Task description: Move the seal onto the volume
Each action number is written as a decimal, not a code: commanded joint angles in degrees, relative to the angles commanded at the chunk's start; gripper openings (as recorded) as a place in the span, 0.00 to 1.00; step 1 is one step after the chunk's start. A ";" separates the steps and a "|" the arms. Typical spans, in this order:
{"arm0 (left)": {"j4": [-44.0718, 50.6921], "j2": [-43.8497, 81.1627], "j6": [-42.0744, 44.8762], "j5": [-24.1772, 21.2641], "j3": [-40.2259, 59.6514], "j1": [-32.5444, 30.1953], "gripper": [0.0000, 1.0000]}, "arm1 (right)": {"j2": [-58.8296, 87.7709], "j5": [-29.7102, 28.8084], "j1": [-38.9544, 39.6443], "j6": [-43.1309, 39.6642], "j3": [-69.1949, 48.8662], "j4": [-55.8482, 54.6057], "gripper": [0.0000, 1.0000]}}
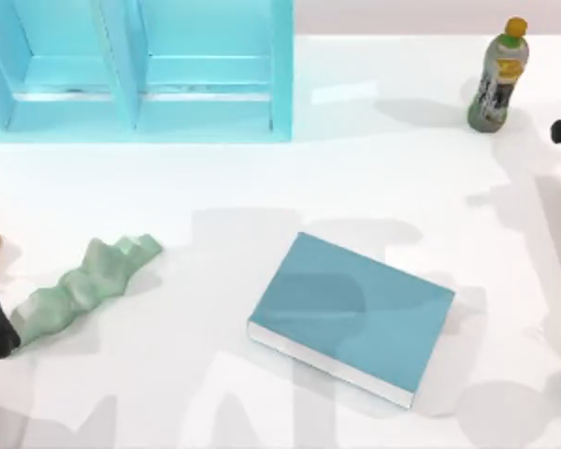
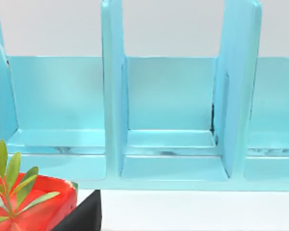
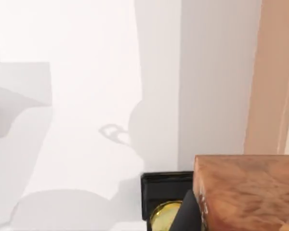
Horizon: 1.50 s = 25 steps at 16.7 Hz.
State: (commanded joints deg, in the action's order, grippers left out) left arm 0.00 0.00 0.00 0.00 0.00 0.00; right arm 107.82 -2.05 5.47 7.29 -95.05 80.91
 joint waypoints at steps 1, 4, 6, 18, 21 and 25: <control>0.00 0.00 0.00 0.00 0.00 0.00 1.00 | 1.42 -0.39 2.83 3.09 -0.05 -0.65 0.00; 0.00 0.00 0.00 0.00 0.00 0.00 1.00 | 5.86 -0.70 13.31 14.08 -0.24 -3.60 0.00; 0.00 0.00 0.00 0.00 0.00 0.00 1.00 | 8.38 -0.38 21.26 21.21 0.08 -6.15 0.00; 0.00 0.00 0.00 0.00 0.00 0.00 1.00 | 10.19 1.80 35.05 34.79 -0.31 -13.42 0.00; 0.00 0.00 0.00 0.00 0.00 0.00 1.00 | 10.03 1.76 35.15 34.75 -0.88 -12.85 0.00; 0.00 0.00 0.00 0.00 0.00 0.00 1.00 | 9.99 1.75 35.17 34.74 -0.96 -12.77 0.08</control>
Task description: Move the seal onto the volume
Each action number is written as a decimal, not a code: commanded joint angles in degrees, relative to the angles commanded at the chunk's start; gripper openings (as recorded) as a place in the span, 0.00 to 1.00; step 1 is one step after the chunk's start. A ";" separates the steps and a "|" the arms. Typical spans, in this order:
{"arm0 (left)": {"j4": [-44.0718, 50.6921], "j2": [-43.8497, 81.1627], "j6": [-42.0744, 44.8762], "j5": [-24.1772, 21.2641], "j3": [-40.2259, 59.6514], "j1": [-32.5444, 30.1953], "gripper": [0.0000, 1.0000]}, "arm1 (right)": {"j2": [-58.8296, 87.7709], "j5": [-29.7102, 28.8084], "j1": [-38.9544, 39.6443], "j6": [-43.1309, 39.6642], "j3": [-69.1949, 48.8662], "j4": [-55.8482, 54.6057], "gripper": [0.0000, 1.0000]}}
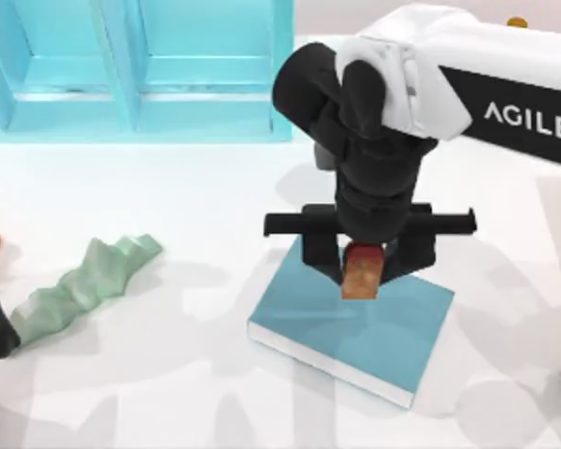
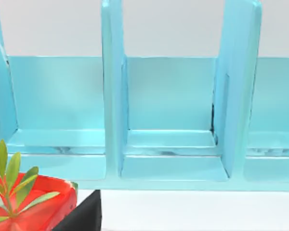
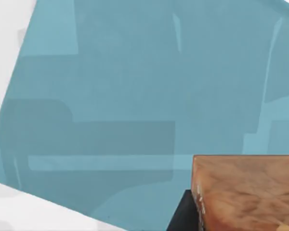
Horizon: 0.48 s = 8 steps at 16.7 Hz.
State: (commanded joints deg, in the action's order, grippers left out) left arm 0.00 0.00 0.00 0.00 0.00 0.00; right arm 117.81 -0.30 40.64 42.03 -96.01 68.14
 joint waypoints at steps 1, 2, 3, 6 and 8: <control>0.00 0.00 0.00 0.00 0.00 0.00 1.00 | 0.00 0.00 0.00 0.00 0.00 0.00 0.15; 0.00 0.00 0.00 0.00 0.00 0.00 1.00 | 0.00 0.00 0.00 0.00 0.00 0.00 0.23; 0.00 0.00 0.00 0.00 0.00 0.00 1.00 | 0.00 0.00 0.00 0.00 0.00 0.00 0.30; 0.00 0.00 0.00 0.00 0.00 0.00 1.00 | 0.00 0.00 0.00 0.00 0.00 0.00 0.53; 0.00 0.00 0.00 0.00 0.00 0.00 1.00 | 0.00 0.00 0.00 0.00 0.00 0.00 0.68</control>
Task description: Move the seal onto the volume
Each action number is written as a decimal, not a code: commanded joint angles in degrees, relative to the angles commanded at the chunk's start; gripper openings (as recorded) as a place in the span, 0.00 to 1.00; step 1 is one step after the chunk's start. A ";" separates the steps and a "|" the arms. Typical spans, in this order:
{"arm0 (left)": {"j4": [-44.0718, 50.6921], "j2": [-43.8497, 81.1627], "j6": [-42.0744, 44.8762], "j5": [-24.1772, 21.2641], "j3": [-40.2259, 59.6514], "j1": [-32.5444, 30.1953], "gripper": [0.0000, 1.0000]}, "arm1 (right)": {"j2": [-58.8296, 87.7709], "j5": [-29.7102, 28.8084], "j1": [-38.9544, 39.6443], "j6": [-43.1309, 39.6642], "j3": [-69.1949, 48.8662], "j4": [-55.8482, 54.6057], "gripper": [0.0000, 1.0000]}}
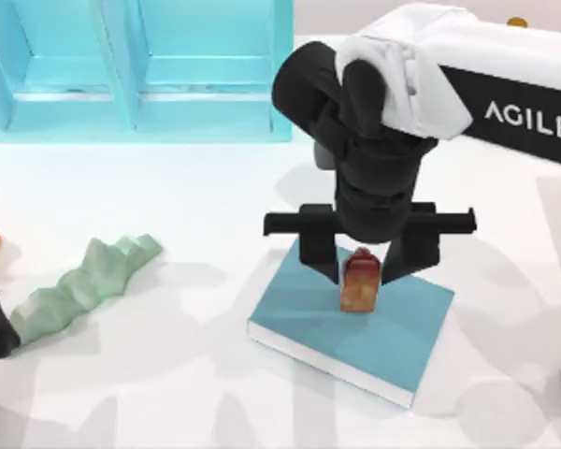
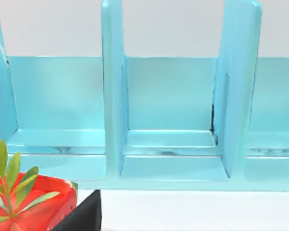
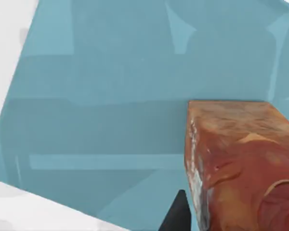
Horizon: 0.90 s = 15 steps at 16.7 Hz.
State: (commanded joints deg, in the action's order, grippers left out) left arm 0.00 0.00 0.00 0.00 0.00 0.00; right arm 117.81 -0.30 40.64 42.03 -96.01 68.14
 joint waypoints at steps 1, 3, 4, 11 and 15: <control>0.00 0.00 0.00 0.00 0.00 0.00 1.00 | 0.00 0.00 0.00 0.00 0.00 0.00 0.75; 0.00 0.00 0.00 0.00 0.00 0.00 1.00 | 0.00 0.00 0.00 0.00 0.00 0.00 0.90; 0.00 0.00 0.00 0.00 0.00 0.00 1.00 | 0.00 0.00 0.00 0.00 0.00 0.00 0.98; 0.00 0.00 0.00 0.00 0.00 0.00 1.00 | 0.00 0.00 0.00 0.00 0.00 0.00 1.00; 0.00 0.00 0.00 0.00 0.00 0.00 1.00 | 0.07 -0.05 -0.06 0.05 -0.76 0.82 1.00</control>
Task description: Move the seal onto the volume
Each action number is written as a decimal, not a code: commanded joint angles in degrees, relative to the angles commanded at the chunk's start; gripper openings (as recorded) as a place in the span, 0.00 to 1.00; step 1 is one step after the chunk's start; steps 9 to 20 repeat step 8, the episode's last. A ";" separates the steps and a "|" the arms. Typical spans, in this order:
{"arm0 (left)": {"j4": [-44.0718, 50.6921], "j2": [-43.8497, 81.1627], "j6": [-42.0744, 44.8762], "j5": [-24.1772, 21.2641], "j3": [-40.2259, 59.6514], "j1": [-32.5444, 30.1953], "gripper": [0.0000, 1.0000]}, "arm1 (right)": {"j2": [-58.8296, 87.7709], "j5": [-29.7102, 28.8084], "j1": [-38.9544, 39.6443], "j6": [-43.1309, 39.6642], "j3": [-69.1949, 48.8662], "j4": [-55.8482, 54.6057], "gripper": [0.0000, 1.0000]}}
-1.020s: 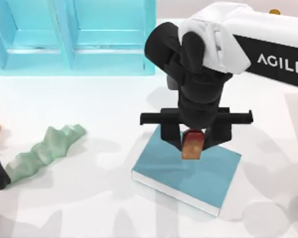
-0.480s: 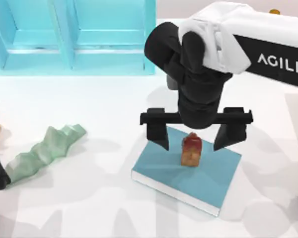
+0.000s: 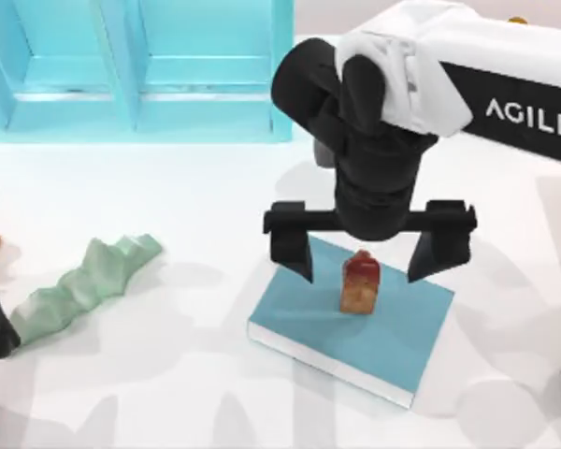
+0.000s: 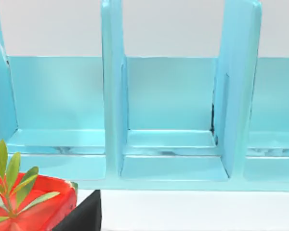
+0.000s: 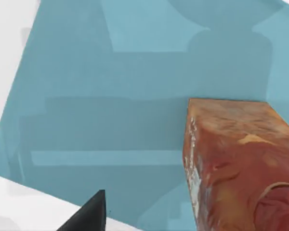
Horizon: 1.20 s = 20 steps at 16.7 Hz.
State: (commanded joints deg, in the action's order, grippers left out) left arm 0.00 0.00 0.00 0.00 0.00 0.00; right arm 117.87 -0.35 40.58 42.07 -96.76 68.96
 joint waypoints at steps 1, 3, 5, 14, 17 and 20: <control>0.00 0.00 0.00 0.00 0.00 0.00 1.00 | 0.02 0.07 0.04 0.01 -0.81 0.89 1.00; 0.00 0.00 0.00 0.00 0.00 0.00 1.00 | -0.10 0.14 0.01 -0.01 -2.10 2.45 1.00; 0.00 0.00 0.00 0.00 0.00 0.00 1.00 | -0.18 0.19 0.03 -0.03 -3.43 3.92 1.00; 0.00 0.00 0.00 0.00 0.00 0.00 1.00 | -0.64 0.06 -0.06 -0.11 -5.16 5.69 1.00; 0.00 0.00 0.00 0.00 0.00 0.00 1.00 | -0.64 0.06 -0.06 -0.11 -5.16 5.69 1.00; 0.00 0.00 0.00 0.00 0.00 0.00 1.00 | -0.64 0.06 -0.06 -0.11 -5.16 5.69 1.00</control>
